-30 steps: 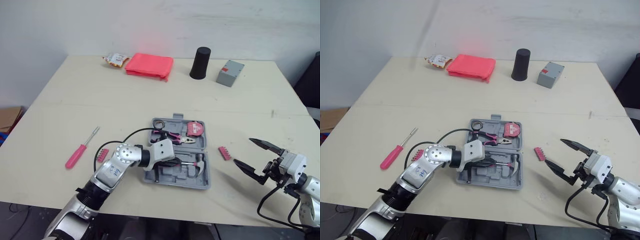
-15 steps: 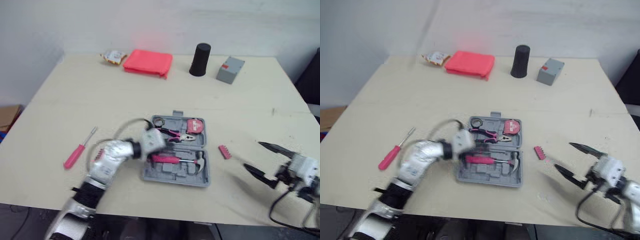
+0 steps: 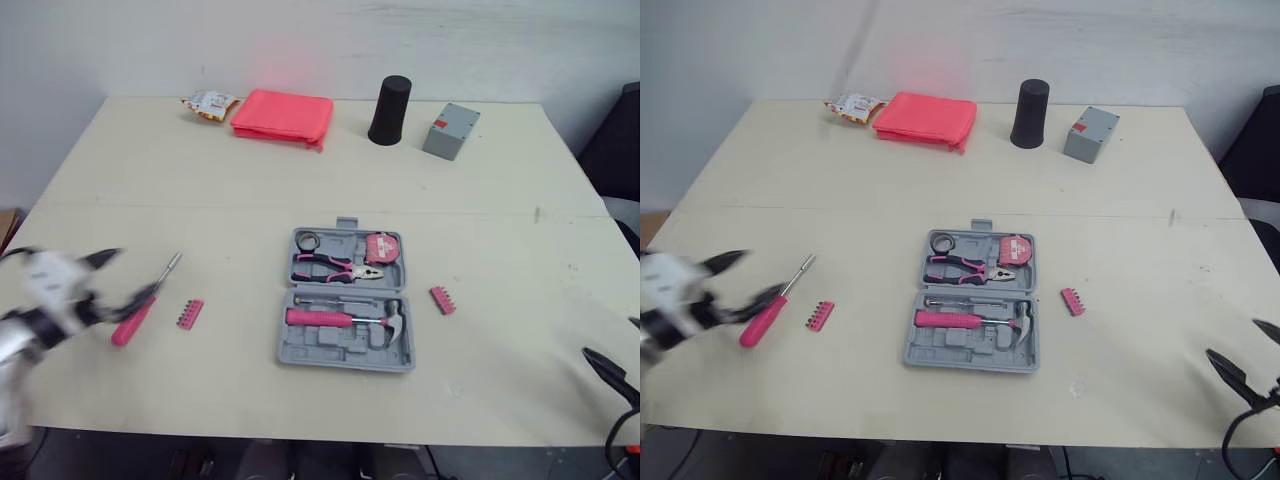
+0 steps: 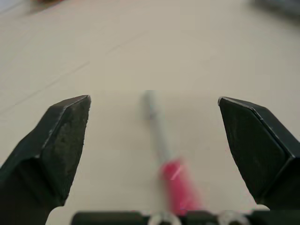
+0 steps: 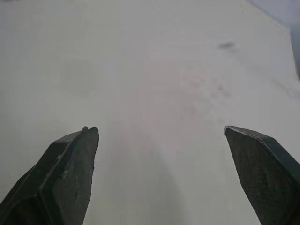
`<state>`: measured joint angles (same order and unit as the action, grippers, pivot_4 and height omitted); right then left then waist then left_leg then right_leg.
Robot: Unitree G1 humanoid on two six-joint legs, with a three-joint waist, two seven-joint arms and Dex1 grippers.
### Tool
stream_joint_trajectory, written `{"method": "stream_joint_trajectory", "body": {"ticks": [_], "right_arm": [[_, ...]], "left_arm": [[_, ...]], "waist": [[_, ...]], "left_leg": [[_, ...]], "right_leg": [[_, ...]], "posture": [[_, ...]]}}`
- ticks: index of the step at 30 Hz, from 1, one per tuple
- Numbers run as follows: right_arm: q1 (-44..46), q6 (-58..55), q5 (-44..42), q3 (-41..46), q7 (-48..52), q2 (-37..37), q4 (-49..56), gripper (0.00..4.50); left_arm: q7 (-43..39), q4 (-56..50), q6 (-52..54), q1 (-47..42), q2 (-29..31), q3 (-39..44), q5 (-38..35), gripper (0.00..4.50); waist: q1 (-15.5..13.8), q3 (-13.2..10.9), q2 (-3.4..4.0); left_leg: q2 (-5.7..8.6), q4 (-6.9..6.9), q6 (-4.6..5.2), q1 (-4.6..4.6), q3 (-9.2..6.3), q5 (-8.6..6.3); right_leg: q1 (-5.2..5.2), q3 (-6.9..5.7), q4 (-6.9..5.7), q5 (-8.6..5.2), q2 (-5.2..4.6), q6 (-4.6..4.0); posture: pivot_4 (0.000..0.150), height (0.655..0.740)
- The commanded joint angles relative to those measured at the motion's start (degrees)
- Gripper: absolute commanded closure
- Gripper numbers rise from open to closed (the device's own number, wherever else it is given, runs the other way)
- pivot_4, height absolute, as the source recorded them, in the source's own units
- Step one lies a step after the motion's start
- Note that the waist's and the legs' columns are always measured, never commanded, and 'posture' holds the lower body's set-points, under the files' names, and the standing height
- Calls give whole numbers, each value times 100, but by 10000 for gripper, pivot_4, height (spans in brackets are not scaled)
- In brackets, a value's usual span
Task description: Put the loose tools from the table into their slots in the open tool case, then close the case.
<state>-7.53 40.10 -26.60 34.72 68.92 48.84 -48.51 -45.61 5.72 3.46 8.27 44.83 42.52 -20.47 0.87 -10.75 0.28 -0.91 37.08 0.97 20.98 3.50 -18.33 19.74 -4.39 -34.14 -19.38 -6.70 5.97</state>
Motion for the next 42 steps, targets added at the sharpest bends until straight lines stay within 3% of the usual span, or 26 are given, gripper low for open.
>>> {"method": "stream_joint_trajectory", "body": {"ticks": [1, 7, 13, 17, 25, 29, 33, 36, 42], "right_arm": [[68, 210, -21, 212, -152, 157, -256, 0], [224, 348, 106, 86, -225, 152, -608, 0], [701, 403, 234, -151, -221, 52, -603, 0], [1299, 76, -17, -595, 338, -232, 107, 0], [1999, -946, -558, -1488, 1026, -936, 2000, 0], [2299, -1634, -777, -1973, 887, -1334, 3051, 0], [2363, -2001, -858, -2389, 996, -1642, 3686, 0], [2361, -2213, -973, -2583, 1177, -1760, 3981, 0], [2366, -2203, -899, -2658, 1460, -1762, 3983, 0]], "left_arm": [[117, 770, -227, 422, 292, 1154, -152, 280], [166, 2166, -672, 1265, 561, 1949, -87, 280], [66, 1613, -401, 1466, 397, 1912, -432, 280], [43, 80, 212, 1725, -18, 1495, -708, 280], [1533, -3502, 1982, 1643, -1049, 490, -1670, 280], [2631, -4551, 2640, 1607, -1593, -444, -1290, 280], [3332, -4629, 2867, 1471, -1995, -1206, -689, 280], [3269, -4585, 2860, 1573, -1965, -1792, -266, 280], [3432, -3953, 2893, 1429, -2274, -2036, -27, 280]], "waist": [[60, 0, -1], [80, 0, 8], [82, -1, 8], [118, -3, 11], [84, -4, 9], [70, -4, 8], [60, -5, 3], [35, -5, 0], [28, -4, -3]], "left_leg": [[0, 1, 1, 0, 0, -1], [0, -12, -5, 14, 5, -6], [-1, -16, -13, 25, 15, -2], [-2, -19, -14, 23, 21, -2], [-3, -3, -25, 26, 29, 28], [-2, 2, -13, 26, 30, 35], [-2, 5, -13, 24, 34, 43], [-2, 5, -14, 26, 32, 43], [-1, 8, -9, 27, 33, 41]], "right_leg": [[2, 1, 0, 0, -1, 0], [39, 9, -14, -5, -6, -12], [74, 18, -51, -12, -8, -24], [77, 26, -59, -14, -8, -28], [77, 28, -77, -11, -5, -22], [74, 27, -81, -10, 3, -20], [73, 29, -89, -9, 10, -19], [74, 27, -88, -10, 13, -19], [73, 30, -84, -9, 12, -19]], "posture": [[1500, 7400], [1500, 7400], [1500, 7400], [1500, 7400], [1500, 7400], [1500, 7400], [1500, 7400], [1500, 7400], [1500, 7400]]}}
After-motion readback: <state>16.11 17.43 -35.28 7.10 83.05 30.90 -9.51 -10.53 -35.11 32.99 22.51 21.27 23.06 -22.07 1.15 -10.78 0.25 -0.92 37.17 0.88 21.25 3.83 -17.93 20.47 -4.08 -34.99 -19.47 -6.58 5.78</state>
